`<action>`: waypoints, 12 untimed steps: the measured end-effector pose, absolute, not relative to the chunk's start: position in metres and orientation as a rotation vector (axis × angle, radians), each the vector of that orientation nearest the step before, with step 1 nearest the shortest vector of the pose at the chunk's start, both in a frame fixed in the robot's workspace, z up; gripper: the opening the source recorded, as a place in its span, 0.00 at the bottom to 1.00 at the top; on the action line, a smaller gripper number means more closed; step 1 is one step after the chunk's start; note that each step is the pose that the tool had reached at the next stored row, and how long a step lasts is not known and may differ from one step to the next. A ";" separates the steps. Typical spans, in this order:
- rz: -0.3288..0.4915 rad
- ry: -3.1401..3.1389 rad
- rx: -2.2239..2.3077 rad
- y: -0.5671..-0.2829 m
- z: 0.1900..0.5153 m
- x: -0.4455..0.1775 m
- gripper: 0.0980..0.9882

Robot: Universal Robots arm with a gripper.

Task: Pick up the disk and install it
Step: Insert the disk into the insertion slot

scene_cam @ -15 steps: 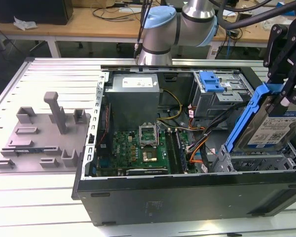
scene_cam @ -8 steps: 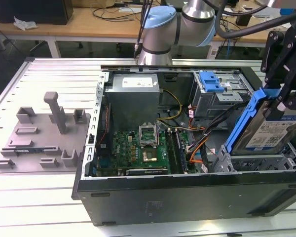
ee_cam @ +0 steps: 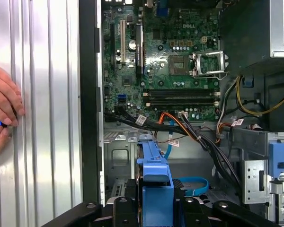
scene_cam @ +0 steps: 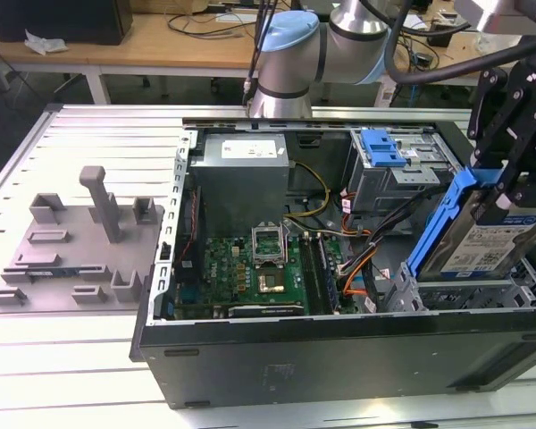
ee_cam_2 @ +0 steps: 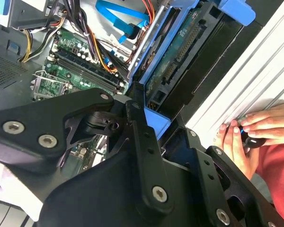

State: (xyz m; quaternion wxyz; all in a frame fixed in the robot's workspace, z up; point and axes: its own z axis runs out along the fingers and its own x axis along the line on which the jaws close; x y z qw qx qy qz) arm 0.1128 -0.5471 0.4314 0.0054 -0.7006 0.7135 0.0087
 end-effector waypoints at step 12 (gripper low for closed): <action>0.030 2.232 -2.192 -0.547 0.416 0.113 0.30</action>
